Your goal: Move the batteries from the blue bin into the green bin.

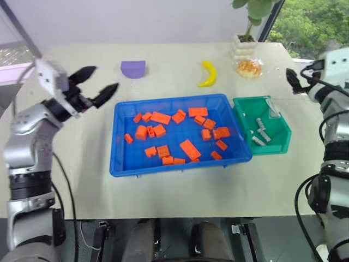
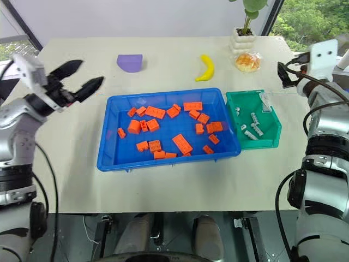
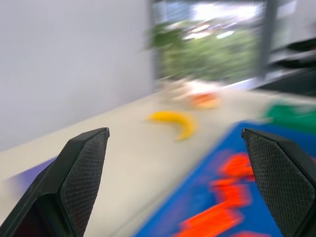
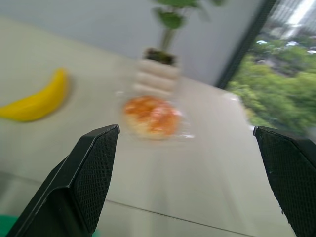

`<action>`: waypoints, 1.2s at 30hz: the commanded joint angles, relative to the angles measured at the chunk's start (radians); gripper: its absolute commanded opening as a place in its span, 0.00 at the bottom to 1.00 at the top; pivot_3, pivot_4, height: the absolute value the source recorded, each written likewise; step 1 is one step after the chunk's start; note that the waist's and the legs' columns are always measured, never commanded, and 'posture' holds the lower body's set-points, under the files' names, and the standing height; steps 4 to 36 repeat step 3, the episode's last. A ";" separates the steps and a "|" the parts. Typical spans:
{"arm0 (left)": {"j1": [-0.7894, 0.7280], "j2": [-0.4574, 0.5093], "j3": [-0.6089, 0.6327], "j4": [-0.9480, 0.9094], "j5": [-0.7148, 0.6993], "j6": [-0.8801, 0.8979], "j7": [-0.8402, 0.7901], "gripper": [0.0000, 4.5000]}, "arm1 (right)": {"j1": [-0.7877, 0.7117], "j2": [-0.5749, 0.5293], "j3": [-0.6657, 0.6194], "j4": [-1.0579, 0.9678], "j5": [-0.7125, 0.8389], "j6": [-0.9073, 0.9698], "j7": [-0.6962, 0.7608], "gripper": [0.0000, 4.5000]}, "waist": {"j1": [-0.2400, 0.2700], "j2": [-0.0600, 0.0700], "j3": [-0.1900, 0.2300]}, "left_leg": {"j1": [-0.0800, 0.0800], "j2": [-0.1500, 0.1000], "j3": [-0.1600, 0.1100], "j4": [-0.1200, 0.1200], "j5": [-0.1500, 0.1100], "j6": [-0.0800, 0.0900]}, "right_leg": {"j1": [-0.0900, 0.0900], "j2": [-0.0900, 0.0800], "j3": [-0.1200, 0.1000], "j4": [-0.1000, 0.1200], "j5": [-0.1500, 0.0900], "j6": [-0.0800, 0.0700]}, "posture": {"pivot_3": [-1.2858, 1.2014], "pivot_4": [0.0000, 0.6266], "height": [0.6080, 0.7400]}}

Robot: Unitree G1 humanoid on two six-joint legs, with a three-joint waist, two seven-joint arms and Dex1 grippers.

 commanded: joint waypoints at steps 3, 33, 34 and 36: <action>0.130 0.041 0.172 0.006 0.039 -0.066 0.125 1.00 | 0.012 -0.020 -0.049 0.165 0.020 -0.240 -0.075 1.00 | -0.005 0.000 0.000 | 0.000 0.001 0.000 0.000 0.000 0.000 | 0.000 0.000 0.000 0.000 0.000 0.000 | 0.52 0.24 1.00; 0.130 0.041 0.172 0.006 0.039 -0.066 0.125 1.00 | 0.012 -0.020 -0.049 0.165 0.020 -0.240 -0.075 1.00 | -0.005 0.000 0.000 | 0.000 0.001 0.000 0.000 0.000 0.000 | 0.000 0.000 0.000 0.000 0.000 0.000 | 0.52 0.24 1.00; 0.130 0.041 0.172 0.006 0.039 -0.066 0.125 1.00 | 0.012 -0.020 -0.049 0.165 0.020 -0.240 -0.075 1.00 | -0.005 0.000 0.000 | 0.000 0.001 0.000 0.000 0.000 0.000 | 0.000 0.000 0.000 0.000 0.000 0.000 | 0.52 0.24 1.00; 0.130 0.041 0.172 0.006 0.039 -0.066 0.125 1.00 | 0.012 -0.020 -0.049 0.165 0.020 -0.240 -0.075 1.00 | -0.005 0.000 0.000 | 0.000 0.001 0.000 0.000 0.000 0.000 | 0.000 0.000 0.000 0.000 0.000 0.000 | 0.52 0.24 1.00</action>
